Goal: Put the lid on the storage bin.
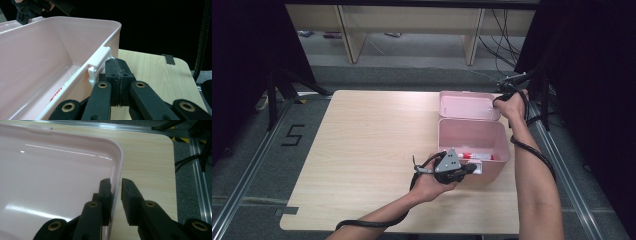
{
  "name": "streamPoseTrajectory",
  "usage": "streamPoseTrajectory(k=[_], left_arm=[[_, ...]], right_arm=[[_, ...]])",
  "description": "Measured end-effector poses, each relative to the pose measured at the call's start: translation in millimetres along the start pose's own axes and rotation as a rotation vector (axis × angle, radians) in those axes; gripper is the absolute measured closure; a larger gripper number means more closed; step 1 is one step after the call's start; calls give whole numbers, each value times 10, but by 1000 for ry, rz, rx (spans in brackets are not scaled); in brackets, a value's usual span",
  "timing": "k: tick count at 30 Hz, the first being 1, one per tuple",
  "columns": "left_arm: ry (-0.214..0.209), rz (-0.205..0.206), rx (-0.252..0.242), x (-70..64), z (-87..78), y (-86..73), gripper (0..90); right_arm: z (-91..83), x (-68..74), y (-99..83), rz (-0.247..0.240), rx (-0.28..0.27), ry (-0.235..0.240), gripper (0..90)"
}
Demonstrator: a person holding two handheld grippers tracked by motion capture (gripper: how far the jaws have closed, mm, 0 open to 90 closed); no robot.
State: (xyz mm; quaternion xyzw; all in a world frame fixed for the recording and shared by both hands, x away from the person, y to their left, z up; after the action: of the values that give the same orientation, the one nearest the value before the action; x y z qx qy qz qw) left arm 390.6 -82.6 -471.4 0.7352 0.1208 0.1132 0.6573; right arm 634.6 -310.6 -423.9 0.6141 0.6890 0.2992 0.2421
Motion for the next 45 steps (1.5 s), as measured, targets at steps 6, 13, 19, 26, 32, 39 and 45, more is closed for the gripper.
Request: streamPoseTrajectory(k=[6,13,19,26,32,39,45], left_arm=[[3,-12,-1,0,5,-1,888],[5,-13,0,-3,18,-7,891],[11,-14,12,-5,38,-9,894],[15,-29,14,-5,46,-3,895],[14,-45,17,-6,44,-4,896],[13,-50,17,-5,46,-2,897],[16,-54,18,-1,51,3,897]], right_arm=[[37,4,-4,-43,0,-9,821],[-18,24,20,-5,13,-13,839],[-53,20,33,-16,-3,-19,843],[-91,14,44,-7,-10,-15,849],[-122,20,57,7,-14,-11,853],[-194,21,102,12,-41,-8,859],[-257,19,144,-2,-72,-9,865]])
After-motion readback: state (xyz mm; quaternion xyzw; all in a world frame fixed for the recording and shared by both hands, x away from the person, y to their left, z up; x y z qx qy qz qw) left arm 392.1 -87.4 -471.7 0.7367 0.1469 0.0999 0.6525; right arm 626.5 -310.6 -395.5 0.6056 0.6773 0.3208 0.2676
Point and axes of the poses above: each handheld gripper's, and its own axes: z roughly forward along the jaws, y roughly out of its top, x roughly to its left, the point moved 3 cm from there along z, roughly forward along the jaws, and after that the axes turned 10 degrees about -x, right-handed, at the moved point
